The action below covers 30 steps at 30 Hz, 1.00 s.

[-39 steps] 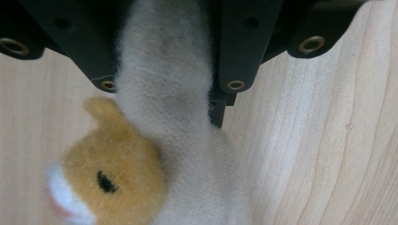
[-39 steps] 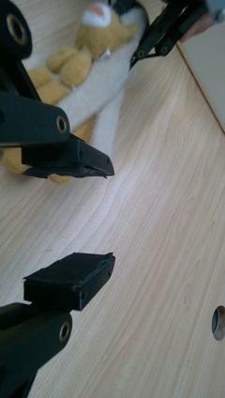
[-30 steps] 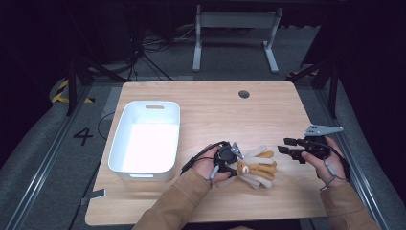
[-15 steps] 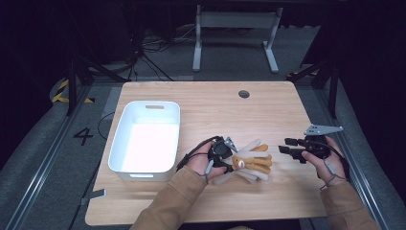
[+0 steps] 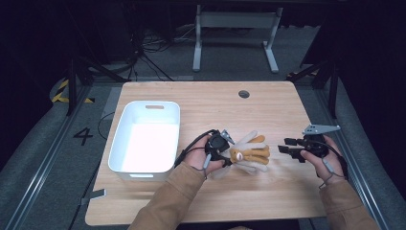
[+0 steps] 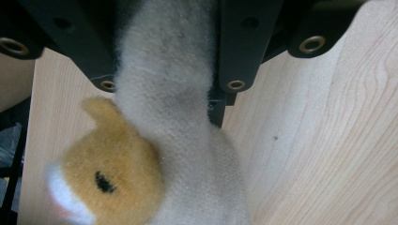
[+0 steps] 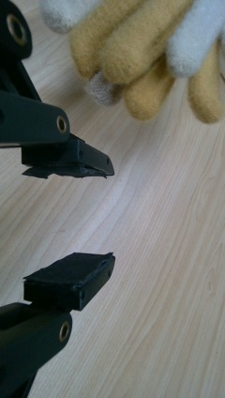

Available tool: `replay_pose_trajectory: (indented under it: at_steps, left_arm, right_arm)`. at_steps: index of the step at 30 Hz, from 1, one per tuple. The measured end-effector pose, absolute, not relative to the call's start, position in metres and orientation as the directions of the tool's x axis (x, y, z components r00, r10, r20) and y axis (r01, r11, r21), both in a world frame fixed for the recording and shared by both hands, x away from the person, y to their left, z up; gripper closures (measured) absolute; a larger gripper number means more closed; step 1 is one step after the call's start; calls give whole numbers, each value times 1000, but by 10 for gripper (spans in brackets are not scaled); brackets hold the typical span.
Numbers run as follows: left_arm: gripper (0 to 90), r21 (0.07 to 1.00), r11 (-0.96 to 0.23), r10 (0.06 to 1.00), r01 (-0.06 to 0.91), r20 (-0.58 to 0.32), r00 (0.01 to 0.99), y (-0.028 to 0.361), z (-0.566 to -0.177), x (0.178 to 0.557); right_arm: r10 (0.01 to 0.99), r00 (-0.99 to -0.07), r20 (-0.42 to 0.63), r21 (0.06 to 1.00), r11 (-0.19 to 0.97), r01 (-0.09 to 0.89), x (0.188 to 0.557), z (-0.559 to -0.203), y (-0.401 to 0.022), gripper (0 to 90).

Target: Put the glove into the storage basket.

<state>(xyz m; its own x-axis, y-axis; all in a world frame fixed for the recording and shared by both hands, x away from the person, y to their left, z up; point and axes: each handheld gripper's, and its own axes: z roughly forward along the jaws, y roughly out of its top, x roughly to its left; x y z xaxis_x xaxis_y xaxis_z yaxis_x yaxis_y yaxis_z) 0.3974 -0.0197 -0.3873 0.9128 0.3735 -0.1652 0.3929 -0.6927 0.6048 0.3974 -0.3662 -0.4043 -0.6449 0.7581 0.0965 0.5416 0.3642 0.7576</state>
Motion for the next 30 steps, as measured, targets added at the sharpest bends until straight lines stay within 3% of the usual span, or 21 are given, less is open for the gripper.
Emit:
replay_pose_trajectory:
  at_steps: [6,15,30]
  left_arm:
    - [735,607,-672,416,423,-163,895,-14,-380,400]
    - [734,625,-621,493,473,-158,856,2,-363,398]
    - [733,620,-580,567,529,-159,808,21,-346,400]
  right_arm:
    - [763,-638,105,752,359,553,405,-405,-368,549]
    - [767,-637,85,701,408,585,421,-407,-365,723]
    - [777,-616,132,676,384,629,431,-410,-362,754]
